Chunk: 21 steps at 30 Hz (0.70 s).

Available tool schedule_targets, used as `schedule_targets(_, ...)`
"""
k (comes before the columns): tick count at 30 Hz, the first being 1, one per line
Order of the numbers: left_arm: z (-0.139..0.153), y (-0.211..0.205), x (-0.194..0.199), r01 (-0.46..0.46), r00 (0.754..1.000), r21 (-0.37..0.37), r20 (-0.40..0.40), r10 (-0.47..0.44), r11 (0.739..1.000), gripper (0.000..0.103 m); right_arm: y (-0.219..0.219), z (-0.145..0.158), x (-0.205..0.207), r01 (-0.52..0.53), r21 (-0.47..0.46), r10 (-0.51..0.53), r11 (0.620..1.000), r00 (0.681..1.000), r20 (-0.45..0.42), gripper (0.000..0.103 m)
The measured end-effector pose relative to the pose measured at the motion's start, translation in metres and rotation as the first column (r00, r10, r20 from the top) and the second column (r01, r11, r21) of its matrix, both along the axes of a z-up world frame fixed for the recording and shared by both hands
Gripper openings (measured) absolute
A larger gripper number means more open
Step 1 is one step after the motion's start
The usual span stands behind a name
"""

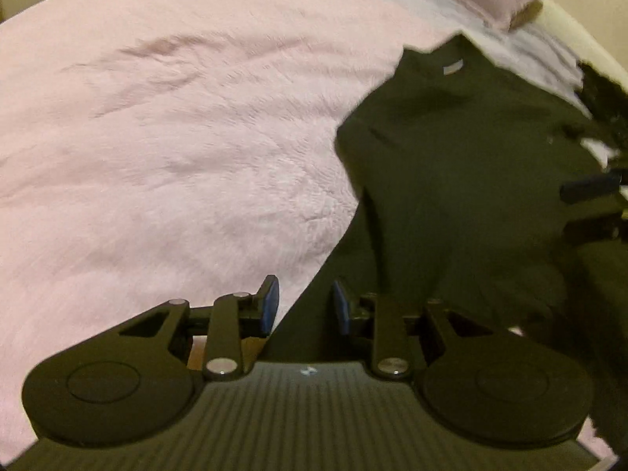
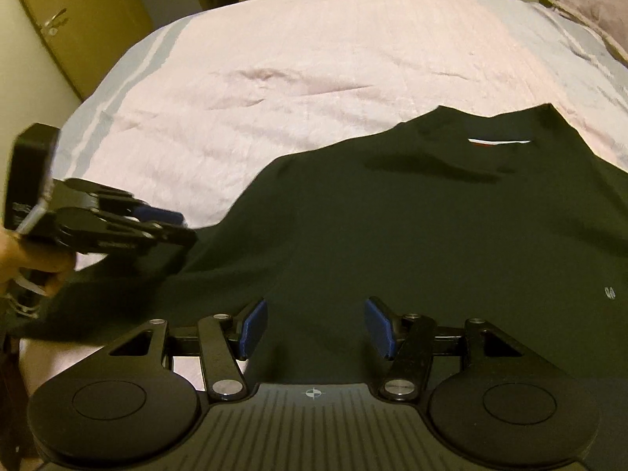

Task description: Fold clothes

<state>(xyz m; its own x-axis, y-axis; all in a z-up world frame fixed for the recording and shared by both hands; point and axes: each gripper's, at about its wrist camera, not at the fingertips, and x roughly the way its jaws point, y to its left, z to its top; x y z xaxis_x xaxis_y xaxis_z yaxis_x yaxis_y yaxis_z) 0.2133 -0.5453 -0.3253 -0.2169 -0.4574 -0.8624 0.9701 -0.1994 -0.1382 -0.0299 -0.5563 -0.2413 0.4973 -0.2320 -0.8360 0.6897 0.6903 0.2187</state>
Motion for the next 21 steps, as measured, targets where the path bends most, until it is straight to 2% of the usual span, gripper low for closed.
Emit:
schedule_targets(1, -0.003, -0.002, -0.004, 0.031, 1.0, 0.012, 0.001, -0.031, 0.999, 0.0, -0.006, -0.004, -0.001, 0.002, 0.004, -0.002, 1.0, 1.0, 0.005, 0.059)
schedule_targets(2, -0.004, -0.003, -0.007, 0.057, 0.998, 0.019, 0.005, -0.057, 0.998, 0.0, -0.013, -0.007, -0.001, 0.002, 0.008, -0.002, 1.0, 1.0, 0.009, 0.059)
schedule_targets(4, 0.0, 0.003, -0.009, 0.065, 0.996, -0.012, 0.057, -0.064, 0.998, 0.0, -0.025, -0.014, -0.002, 0.004, 0.014, -0.004, 1.0, 1.0, 0.008, 0.059)
schedule_targets(6, 0.006, 0.01, 0.003, -0.017, 0.996, -0.036, 0.091, 0.021, 0.999, 0.0, -0.036, -0.019, -0.002, 0.008, 0.023, -0.008, 1.0, 1.0, 0.012, 0.059)
schedule_targets(9, 0.009, 0.016, 0.021, -0.105, 0.992, -0.029, 0.068, 0.107, 0.994, 0.0, -0.049, -0.021, -0.002, 0.003, 0.031, -0.004, 1.0, 1.0, 0.028, 0.059)
schedule_targets(13, 0.013, 0.012, 0.011, -0.111, 0.989, -0.008, 0.101, 0.112, 0.994, 0.001, -0.063, -0.024, 0.0, -0.015, 0.037, 0.013, 0.999, 0.999, 0.038, 0.059)
schedule_targets(15, 0.017, 0.009, 0.009, -0.136, 0.98, -0.031, 0.144, 0.139, 0.99, 0.001, -0.07, -0.026, 0.0, -0.026, 0.031, 0.024, 0.999, 0.999, 0.038, 0.059)
schedule_targets(18, 0.029, 0.008, 0.008, -0.168, 0.97, -0.081, 0.166, 0.179, 0.982, 0.002, -0.085, -0.028, -0.004, -0.023, -0.004, 0.023, 1.0, 0.999, 0.032, 0.059)
schedule_targets(21, 0.037, 0.006, -0.008, -0.133, 0.976, -0.115, 0.155, 0.15, 0.984, 0.002, -0.114, -0.035, -0.012, 0.037, -0.031, -0.036, 0.999, 0.999, 0.03, 0.059)
